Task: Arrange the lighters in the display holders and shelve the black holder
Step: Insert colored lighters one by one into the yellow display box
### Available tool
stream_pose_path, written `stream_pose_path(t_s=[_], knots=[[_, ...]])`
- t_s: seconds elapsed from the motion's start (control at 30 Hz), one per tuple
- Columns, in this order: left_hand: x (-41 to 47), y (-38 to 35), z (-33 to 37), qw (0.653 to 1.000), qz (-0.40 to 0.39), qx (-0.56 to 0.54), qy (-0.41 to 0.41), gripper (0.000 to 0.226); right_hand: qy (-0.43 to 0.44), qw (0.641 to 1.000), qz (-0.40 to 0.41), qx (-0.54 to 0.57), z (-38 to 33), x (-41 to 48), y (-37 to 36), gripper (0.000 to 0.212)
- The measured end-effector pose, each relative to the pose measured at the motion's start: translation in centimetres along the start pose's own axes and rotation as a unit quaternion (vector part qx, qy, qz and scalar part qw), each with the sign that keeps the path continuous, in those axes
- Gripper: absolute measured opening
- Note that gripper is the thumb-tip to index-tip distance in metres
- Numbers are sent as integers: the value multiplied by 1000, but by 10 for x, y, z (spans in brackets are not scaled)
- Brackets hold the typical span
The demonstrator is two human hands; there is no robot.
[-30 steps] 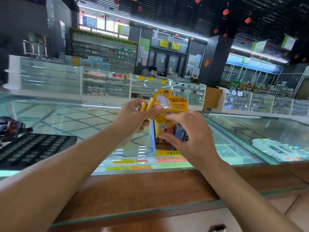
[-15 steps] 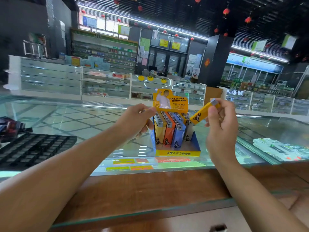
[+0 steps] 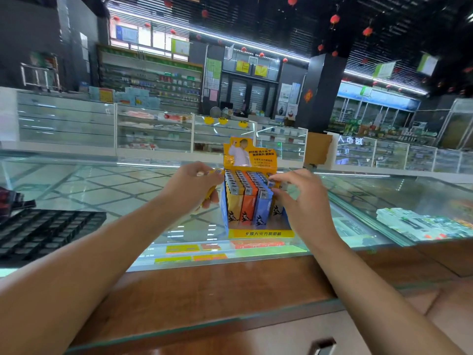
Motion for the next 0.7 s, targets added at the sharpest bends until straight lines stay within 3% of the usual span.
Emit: stream_pose_path(t_s=[0.3, 0.5, 0.7], knots=[[0, 8, 9, 999, 13, 7, -33, 26, 18, 998, -15, -61, -14, -3, -2, 32], [-6, 14, 22, 995, 51, -6, -87, 15, 92, 995, 27, -6, -52, -10, 4, 17], [-5, 10, 18, 995, 35, -68, -59, 15, 175, 984, 17, -5, -72, -16, 0, 10]])
Point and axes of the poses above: each hand's wrist, its own x-axis towards the middle knuckle, its own y-axis out of the back of the hand, z = x × y, the point moved 7 cm from there along x, towards the middle knuckle, and after that the axes turned 6 degrees about y, right-handed, at the moved point
